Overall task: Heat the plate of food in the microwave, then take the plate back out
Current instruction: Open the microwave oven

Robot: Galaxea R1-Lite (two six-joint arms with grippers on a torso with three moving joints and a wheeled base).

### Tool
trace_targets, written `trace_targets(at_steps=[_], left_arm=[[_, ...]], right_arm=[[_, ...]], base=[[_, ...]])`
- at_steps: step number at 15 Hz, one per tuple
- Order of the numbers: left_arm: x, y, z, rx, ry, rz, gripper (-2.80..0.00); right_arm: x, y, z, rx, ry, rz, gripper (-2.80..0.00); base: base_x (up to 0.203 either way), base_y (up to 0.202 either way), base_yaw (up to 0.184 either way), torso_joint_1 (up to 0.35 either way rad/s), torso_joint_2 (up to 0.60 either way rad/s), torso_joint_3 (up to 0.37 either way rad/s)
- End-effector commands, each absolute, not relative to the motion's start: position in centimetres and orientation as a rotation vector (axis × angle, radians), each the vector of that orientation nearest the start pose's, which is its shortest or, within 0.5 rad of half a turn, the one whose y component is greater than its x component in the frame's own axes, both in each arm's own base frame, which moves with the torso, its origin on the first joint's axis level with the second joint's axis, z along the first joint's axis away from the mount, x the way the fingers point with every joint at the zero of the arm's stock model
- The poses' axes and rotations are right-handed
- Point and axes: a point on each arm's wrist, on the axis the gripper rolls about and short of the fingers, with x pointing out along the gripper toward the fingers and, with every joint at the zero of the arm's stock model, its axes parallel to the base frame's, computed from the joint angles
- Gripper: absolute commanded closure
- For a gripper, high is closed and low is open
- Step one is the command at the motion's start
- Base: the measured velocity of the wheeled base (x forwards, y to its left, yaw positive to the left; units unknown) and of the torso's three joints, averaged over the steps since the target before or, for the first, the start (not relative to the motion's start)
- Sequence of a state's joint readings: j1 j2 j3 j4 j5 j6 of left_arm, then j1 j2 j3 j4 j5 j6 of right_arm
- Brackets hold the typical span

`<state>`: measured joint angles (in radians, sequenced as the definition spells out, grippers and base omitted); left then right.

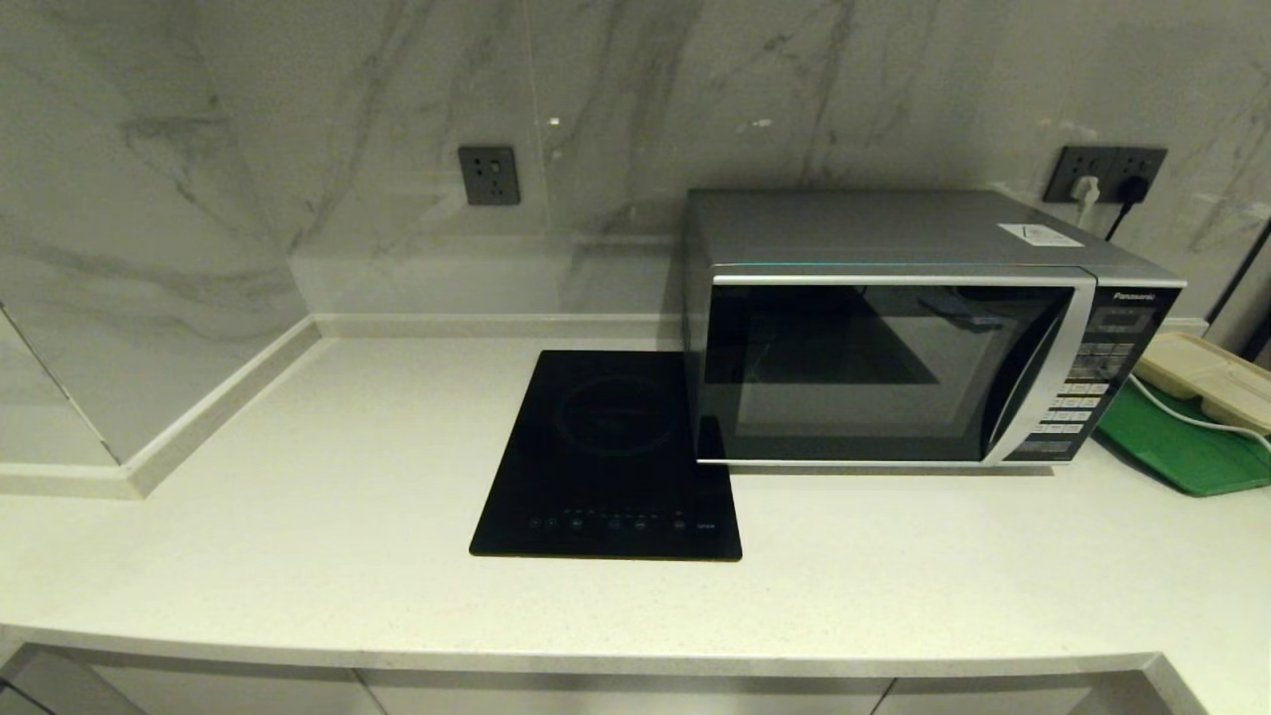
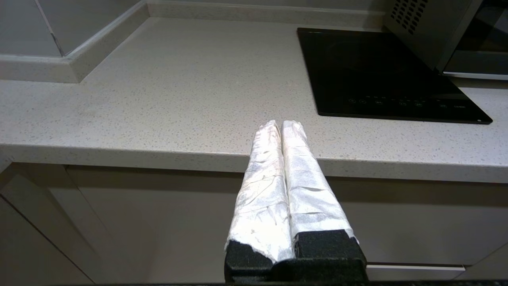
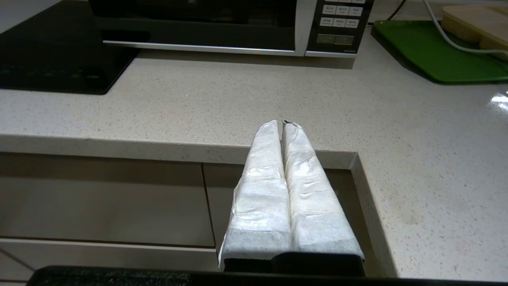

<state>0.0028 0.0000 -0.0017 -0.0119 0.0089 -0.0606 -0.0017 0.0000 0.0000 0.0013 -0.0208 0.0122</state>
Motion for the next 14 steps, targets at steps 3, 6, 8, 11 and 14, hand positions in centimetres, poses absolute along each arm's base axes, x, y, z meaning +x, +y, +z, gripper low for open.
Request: trace_targets(at_steps=[3, 6, 8, 11, 14], left_arm=[[-2.3, 0.0, 7.7, -0.061, -0.014, 0.012, 0.0], [-2.3, 0.0, 7.7, -0.061, -0.014, 0.012, 0.0], [-2.3, 0.0, 7.7, -0.061, -0.014, 0.012, 0.0], [-2.3, 0.0, 7.7, -0.061, -0.014, 0.012, 0.0], [-2.3, 0.0, 7.7, -0.061, -0.014, 0.012, 0.0]], right_arm=[[-2.5, -0.1, 9.4, 0.032, 0.022, -0.034, 0.0], [-0.8, -0.1, 14.2, 0.058, 0.125, -0.039, 0.0], [1.4, -0.1, 17.7, 0.061, 0.18, -0.072, 0.0], [7.2, -0.5, 22.9, 0.049, 0.247, -0.212, 0.0], [14.6, -0.7, 29.0, 0.043, 0.186, -0.316, 0.0]], base=[[0.0, 0.0, 0.0, 0.0, 0.0, 0.0], [0.0, 0.0, 0.0, 0.0, 0.0, 0.0], [0.0, 0.0, 0.0, 0.0, 0.0, 0.0], [0.0, 0.0, 0.0, 0.0, 0.0, 0.0], [0.0, 0.0, 0.0, 0.0, 0.0, 0.0]])
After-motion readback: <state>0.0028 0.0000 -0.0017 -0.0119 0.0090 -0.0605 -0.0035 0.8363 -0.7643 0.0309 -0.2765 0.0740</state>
